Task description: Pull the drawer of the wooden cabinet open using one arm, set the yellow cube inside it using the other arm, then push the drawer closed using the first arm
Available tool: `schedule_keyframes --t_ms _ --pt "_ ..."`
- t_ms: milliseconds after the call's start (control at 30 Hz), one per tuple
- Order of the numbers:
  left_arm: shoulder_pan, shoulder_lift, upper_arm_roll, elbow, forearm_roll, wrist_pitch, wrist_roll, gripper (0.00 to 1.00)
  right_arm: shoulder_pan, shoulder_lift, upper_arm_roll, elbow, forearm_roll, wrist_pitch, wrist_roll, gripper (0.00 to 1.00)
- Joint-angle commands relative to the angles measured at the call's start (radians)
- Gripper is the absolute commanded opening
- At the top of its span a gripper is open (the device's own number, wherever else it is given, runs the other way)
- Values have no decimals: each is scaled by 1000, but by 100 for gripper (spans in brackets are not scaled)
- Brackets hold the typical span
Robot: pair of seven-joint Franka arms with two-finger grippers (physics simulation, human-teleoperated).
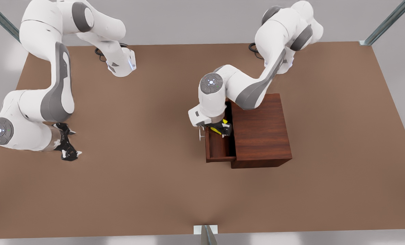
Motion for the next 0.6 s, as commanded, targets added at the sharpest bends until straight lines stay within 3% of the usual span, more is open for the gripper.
schedule_keyframes --t_ms 0,200,567 --pt "-54 33 0 7 75 166 -1067 100 4 -28 -15 -58 -27 82 -1111 100" --pt "-133 158 2 7 186 338 -1357 100 -9 -20 -18 -43 -19 64 -1114 100" --pt "-120 210 3 -79 106 427 -1260 100 -7 1 -18 -40 -19 65 -1107 100"
